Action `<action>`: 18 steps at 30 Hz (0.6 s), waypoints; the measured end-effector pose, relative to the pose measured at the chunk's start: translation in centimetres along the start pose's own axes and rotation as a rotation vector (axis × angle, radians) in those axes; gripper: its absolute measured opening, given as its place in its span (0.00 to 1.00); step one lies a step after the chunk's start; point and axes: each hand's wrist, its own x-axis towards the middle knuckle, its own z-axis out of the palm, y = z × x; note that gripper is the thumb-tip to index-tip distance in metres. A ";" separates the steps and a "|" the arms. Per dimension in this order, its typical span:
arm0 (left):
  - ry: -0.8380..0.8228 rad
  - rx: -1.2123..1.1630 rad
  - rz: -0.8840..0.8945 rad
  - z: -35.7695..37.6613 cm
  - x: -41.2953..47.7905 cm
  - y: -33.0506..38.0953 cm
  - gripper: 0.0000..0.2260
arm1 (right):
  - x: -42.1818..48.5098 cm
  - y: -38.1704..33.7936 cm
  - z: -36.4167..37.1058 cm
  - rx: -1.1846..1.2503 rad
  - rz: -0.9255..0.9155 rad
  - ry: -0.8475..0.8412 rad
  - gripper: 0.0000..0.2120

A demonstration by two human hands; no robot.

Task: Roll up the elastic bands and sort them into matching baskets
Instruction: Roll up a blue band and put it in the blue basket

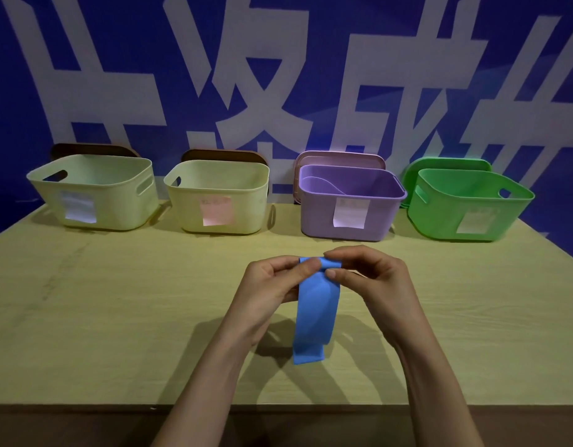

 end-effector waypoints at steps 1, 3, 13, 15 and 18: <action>0.012 0.000 0.007 0.0 0.0 0.0 0.10 | 0.0 0.0 0.0 -0.005 -0.005 -0.005 0.13; 0.024 0.009 0.025 0.0 0.0 -0.1 0.07 | -0.1 -0.1 0.1 -0.024 -0.012 -0.032 0.13; 0.014 0.035 0.092 -0.6 0.1 -0.2 0.08 | -0.1 0.3 0.3 -0.104 0.064 -0.085 0.05; 0.023 0.039 0.100 -0.6 0.2 -0.2 0.09 | -0.1 0.3 0.2 -0.090 0.063 -0.078 0.04; 0.015 0.035 0.094 -0.6 0.3 -0.3 0.09 | -0.1 0.4 0.2 -0.060 0.069 -0.055 0.04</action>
